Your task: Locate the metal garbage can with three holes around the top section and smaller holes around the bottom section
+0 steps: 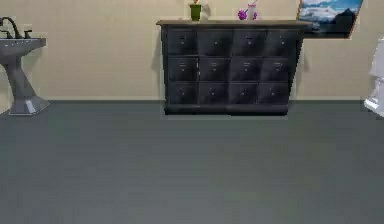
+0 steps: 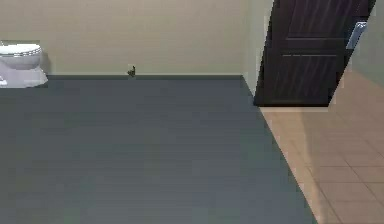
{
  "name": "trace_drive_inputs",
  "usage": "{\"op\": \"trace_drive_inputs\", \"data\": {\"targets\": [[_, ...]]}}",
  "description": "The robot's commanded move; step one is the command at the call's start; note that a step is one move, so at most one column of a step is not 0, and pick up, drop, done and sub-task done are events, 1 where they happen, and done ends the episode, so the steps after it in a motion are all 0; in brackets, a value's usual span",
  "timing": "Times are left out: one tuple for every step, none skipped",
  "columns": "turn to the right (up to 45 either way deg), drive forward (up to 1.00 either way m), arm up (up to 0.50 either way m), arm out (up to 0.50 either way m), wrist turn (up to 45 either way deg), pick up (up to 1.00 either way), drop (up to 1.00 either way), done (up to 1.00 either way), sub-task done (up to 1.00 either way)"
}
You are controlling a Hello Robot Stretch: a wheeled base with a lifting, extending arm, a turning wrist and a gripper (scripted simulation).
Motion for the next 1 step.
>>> {"op": "trace_drive_inputs", "data": {"targets": [[45.0,0.00,0.00,0.00,0.0,0.00,0.00,0.00,0.00]]}}
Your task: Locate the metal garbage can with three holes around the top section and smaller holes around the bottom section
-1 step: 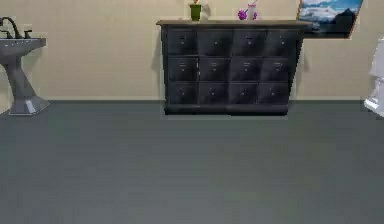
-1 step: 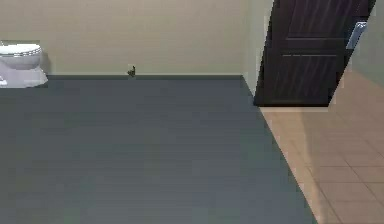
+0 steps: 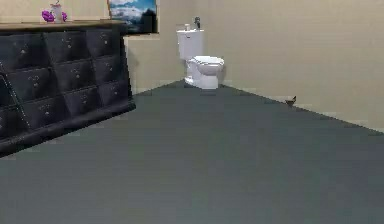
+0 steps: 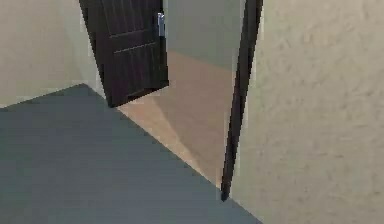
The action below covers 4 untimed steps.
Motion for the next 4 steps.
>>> {"op": "trace_drive_inputs", "data": {"targets": [[45.0,0.00,0.00,0.00,0.0,0.00,0.00,0.00,0.00],[33.0,0.00,0.00,0.00,0.0,0.00,0.00,0.00,0.00],[0.0,0.85,0.00,0.00,0.0,0.00,0.00,0.00,0.00],[12.0,0.00,0.00,0.00,0.0,0.00,0.00,0.00,0.00]]}}
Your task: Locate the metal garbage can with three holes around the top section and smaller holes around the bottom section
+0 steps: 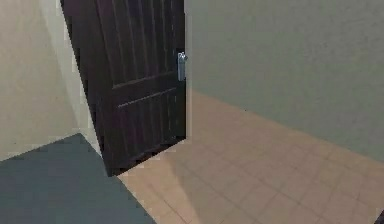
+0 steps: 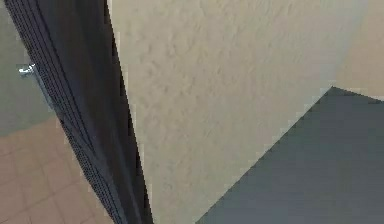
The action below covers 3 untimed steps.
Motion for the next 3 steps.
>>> {"op": "trace_drive_inputs", "data": {"targets": [[0.0,0.40,0.00,0.00,0.0,0.00,0.00,0.00,0.00],[42.0,0.00,0.00,0.00,0.0,0.00,0.00,0.00,0.00],[0.0,1.00,0.00,0.00,0.0,0.00,0.00,0.00,0.00]]}}
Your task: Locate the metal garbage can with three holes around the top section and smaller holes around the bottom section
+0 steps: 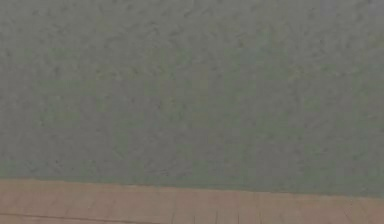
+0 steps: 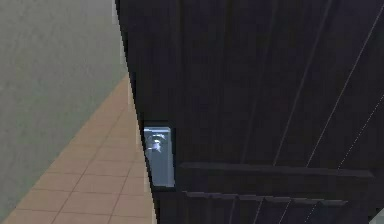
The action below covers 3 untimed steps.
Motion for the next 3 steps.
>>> {"op": "trace_drive_inputs", "data": {"targets": [[6.0,0.00,0.00,0.00,0.0,0.00,0.00,0.00,0.00],[0.0,0.50,0.00,0.00,0.0,0.00,0.00,0.00,0.00],[45.0,0.00,0.00,0.00,0.0,0.00,0.00,0.00,0.00]]}}
